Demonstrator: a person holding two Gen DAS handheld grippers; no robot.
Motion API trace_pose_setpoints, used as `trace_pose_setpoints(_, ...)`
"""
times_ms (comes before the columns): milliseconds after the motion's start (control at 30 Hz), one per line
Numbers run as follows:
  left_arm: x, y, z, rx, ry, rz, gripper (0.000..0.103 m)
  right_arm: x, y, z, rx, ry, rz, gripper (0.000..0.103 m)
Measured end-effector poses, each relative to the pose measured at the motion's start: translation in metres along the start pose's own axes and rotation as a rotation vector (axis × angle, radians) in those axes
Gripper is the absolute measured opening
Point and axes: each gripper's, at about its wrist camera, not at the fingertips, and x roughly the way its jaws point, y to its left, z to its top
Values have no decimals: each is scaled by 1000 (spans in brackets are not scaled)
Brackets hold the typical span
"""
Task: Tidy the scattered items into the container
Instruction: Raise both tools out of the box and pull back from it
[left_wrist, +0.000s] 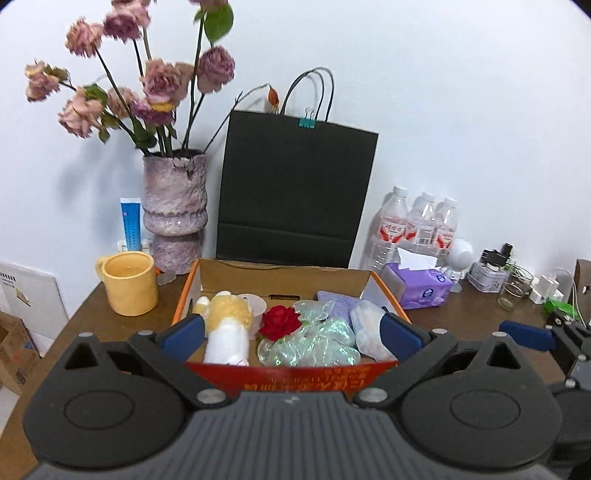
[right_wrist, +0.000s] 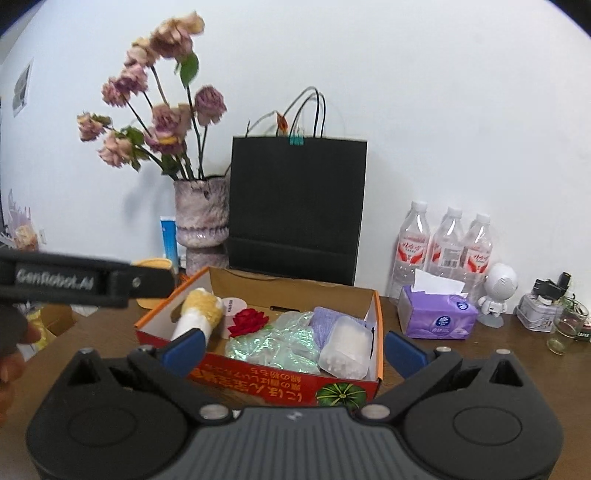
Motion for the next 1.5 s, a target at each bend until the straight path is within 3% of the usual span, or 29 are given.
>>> trace_pose_setpoints(433,-84,1,-23,-12,-72,6,103,-88,20,-5,-22,-67,25,103)
trace_pose_setpoints(700,-128,-14,-43,18,-101,55,103,-130,24,-18,-17,-90,20,103)
trace_pose_setpoints(800,-142,-18,-52,5,-115,80,103,-141,22,-27,-1,-92,18,103)
trace_pose_setpoints(1067,-169,-20,-75,-42,-165,60,103,-162,18,-46,33,-100,20,103)
trace_pose_setpoints(1500,-185,-22,-103,-75,-126,13,103,-180,18,-74,67,-94,34,103)
